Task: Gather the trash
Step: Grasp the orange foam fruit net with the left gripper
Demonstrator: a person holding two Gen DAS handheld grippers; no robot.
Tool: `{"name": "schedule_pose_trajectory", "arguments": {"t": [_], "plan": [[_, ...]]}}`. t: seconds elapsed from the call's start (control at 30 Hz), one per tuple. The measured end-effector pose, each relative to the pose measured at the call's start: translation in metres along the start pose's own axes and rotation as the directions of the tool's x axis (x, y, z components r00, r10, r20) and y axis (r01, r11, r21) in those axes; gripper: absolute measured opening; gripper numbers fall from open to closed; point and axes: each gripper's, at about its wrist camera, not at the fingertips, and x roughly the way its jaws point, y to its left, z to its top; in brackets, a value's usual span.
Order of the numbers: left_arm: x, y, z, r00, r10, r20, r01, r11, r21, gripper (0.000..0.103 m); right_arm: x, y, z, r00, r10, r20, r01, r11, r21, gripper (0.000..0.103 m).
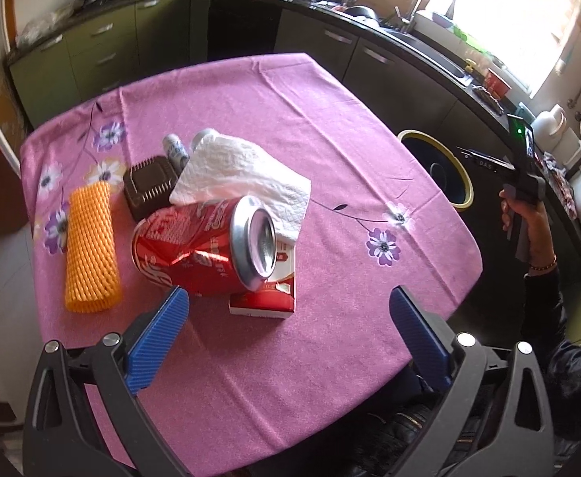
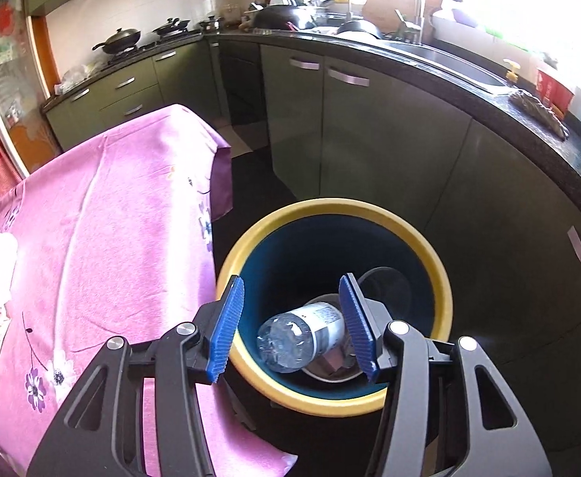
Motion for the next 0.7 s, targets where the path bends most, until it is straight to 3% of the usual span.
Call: {"name": "schedule_pose_trajectory", "arguments": {"t": [0.07, 0.37, 0.5, 0.7], "plan": [[0.002, 0.003, 0.002, 0.999, -0.022, -0.025, 0.021, 0.999, -0.030, 0.096, 0.000, 0.006, 0.001, 1.000, 0.011, 0.001, -0.011, 1.000, -0.011, 0.052], [-0.006, 0.001, 0.011, 1.000, 0.016, -0.025, -0.017, 0.999, -0.032, 0.096, 0.004, 0.020, 0.002, 0.997, 0.079, 0.003, -0.079, 0.996, -0.028, 0.053], [-0.014, 0.000, 0.011, 1.000, 0.019, -0.014, -0.020, 0.999, -0.029, 0.096, -0.004, 0.052, 0.011, 0.986, 0.168, 0.004, -0.167, 0.982, -0.091, 0.053], [-0.020, 0.001, 0.011, 1.000, 0.015, -0.010, -0.015, 1.000, -0.016, 0.096, -0.013, 0.135, 0.027, 0.956, 0.293, -0.019, -0.288, 0.924, -0.251, 0.053]]}}
